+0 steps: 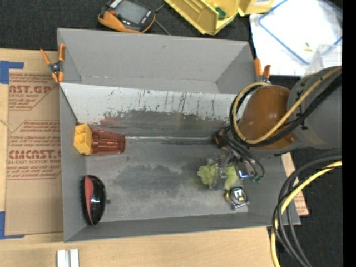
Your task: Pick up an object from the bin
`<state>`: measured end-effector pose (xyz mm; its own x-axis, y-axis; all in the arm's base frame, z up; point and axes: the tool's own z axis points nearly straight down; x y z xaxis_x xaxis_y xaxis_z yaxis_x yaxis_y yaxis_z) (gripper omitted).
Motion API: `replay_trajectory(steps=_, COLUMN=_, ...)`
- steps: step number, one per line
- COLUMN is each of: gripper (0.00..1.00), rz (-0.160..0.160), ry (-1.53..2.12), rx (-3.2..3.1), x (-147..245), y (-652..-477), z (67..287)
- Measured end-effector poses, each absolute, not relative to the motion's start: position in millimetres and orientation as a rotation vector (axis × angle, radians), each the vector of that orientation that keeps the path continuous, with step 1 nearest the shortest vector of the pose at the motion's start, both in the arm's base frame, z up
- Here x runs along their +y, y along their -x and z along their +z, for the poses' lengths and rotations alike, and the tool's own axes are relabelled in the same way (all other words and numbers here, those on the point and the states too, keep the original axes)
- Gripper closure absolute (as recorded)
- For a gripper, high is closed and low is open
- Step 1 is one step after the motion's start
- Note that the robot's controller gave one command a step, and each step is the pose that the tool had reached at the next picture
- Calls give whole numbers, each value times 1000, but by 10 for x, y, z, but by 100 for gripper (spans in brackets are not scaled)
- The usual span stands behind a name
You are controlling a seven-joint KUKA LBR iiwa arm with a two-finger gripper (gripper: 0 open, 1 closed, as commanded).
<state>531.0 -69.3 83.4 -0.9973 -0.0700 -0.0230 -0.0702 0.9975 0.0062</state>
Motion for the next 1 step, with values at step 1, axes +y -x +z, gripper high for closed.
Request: replay_trajectory(steps=1, gripper=100, rz=15, ry=202, rx=3125, x=-699, y=-5222, z=978)
